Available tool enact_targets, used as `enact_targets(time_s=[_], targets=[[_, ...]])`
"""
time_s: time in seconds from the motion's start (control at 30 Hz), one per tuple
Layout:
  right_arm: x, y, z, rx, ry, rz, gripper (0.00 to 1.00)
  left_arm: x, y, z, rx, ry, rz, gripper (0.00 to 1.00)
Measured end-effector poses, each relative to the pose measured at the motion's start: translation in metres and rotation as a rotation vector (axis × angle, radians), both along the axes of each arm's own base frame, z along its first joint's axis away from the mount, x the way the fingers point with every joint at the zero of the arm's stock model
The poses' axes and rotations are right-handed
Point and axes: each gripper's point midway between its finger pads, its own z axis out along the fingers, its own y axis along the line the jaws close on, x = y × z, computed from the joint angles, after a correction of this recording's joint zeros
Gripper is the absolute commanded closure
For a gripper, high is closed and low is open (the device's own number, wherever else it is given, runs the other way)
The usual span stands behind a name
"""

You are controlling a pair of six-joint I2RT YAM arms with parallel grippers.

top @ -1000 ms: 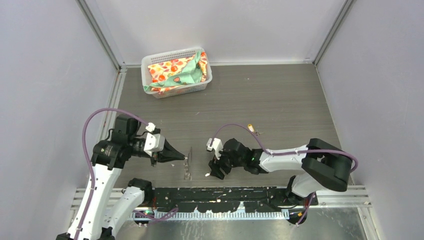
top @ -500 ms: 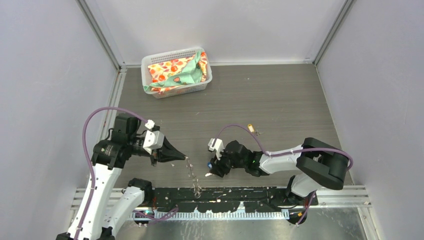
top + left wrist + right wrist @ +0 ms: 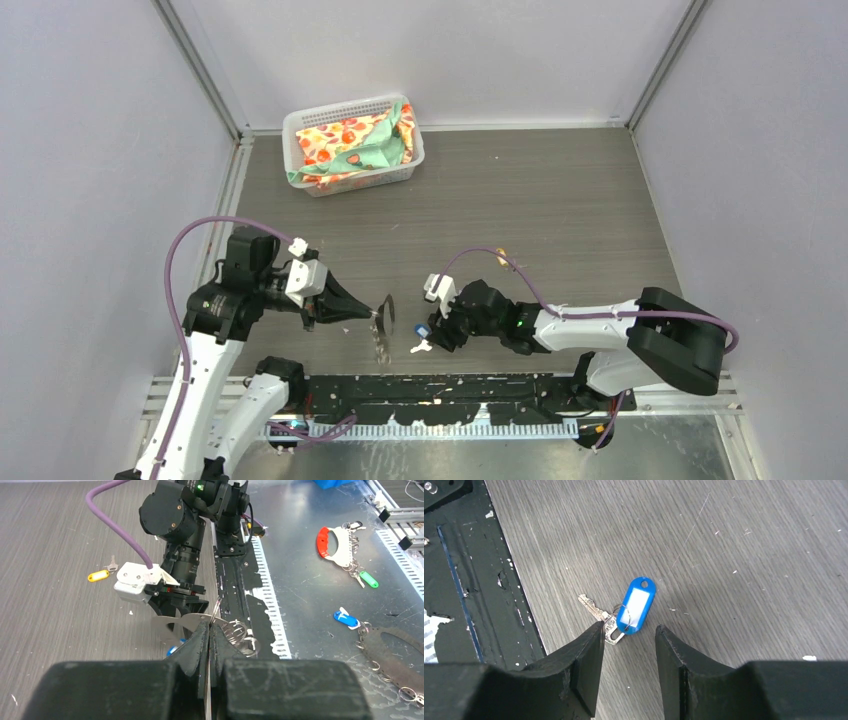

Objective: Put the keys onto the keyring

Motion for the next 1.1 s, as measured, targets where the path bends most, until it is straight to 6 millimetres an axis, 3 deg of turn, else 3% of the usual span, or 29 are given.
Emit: enact_targets(time_s=[0.33, 0.6, 0.73, 0.87, 1.03, 1.1], targets=[[-0.014, 0.003, -0.026, -0.056, 0.043, 0.028, 0.59, 0.003, -0.001, 0.004, -0.009, -0.002, 0.007, 1.0], [-0.01, 0.015, -0.028, -0.053, 0.02, 0.024, 0.94, 0.004, -0.001, 0.005, -0.011, 0.003, 0.01, 1.0], [-0.007, 0.014, -0.029, -0.063, 0.008, 0.008, 0.99, 0.004, -0.002, 0.005, -0.011, 0.004, 0.01, 1.0], [-0.005, 0.013, -0.028, -0.075, 0.001, -0.001, 0.98, 0.004, -0.002, 0.003, -0.01, 0.01, 0.01, 1.0], [-0.004, 0.007, -0.021, -0.087, -0.028, 0.003, 0.71, 0.004, -0.002, 0.003, -0.01, 0.013, 0.011, 1.0], [-0.002, 0.007, -0.014, -0.08, -0.062, 0.02, 0.55, 0.004, -0.002, 0.004, -0.01, 0.012, 0.011, 1.0]])
